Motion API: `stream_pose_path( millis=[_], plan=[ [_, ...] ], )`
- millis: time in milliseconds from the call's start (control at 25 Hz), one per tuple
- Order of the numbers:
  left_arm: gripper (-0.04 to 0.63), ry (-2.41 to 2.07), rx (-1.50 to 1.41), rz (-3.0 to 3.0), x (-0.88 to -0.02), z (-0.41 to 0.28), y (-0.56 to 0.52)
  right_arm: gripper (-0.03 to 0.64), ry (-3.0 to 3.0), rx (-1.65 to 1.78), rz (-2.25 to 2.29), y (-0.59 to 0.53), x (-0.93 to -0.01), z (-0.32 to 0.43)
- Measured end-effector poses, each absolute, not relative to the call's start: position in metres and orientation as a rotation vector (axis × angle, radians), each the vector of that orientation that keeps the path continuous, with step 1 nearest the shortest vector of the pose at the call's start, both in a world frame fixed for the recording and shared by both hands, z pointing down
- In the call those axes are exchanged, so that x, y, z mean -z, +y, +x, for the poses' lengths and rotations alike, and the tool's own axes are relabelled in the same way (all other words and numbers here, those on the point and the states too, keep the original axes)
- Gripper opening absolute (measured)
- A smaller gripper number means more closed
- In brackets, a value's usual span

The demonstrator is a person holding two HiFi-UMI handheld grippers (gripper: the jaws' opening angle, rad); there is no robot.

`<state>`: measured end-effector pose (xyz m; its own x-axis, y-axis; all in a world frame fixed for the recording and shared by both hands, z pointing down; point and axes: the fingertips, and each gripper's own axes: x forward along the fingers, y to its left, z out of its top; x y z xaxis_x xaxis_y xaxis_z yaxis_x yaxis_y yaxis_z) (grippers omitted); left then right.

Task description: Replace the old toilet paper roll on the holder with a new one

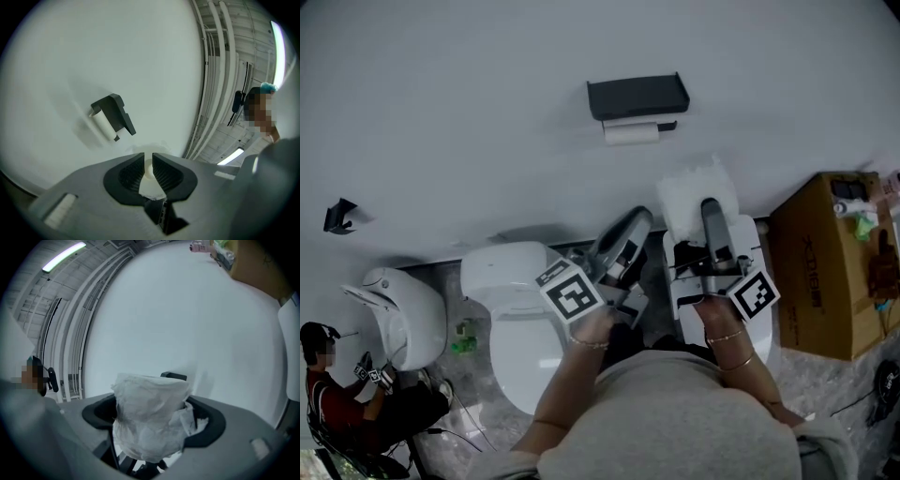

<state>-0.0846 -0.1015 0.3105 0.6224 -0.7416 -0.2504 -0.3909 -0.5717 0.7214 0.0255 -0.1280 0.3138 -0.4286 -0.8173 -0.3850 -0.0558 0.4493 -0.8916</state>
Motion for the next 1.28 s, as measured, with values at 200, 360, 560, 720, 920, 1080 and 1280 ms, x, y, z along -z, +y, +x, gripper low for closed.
stream_pose_path(
  millis=[200,360,560,720,920,1080,1280],
  plan=[
    [0.041,-0.803,0.673,2.234,-0.312,-0.106,-0.137,0.422,1.77,1.011,-0.805,-0.155,-0.314,0.006],
    [0.041,-0.74,0.643,2.247,-0.313,-0.119,-0.164,0.422,1.73,0.967,-0.849,-0.177,-0.315,-0.004],
    [0.041,-0.687,0.618,2.245,-0.322,-0.124,-0.19,0.422,1.681,0.945,-0.914,-0.19,-0.324,-0.003],
    [0.041,-0.645,0.613,2.234,-0.325,-0.116,-0.198,0.422,1.656,0.926,-0.958,-0.192,-0.328,0.01],
    [0.041,-0.607,0.61,2.231,-0.328,-0.114,-0.198,0.422,1.641,0.9,-0.986,-0.186,-0.328,0.012],
    [0.041,-0.595,0.614,2.225,-0.328,-0.113,-0.198,0.422,1.629,0.889,-0.996,-0.185,-0.327,0.013],
    [0.041,-0.595,0.62,2.225,-0.326,-0.113,-0.199,0.422,1.617,0.9,-0.991,-0.184,-0.327,0.014]
  ],
)
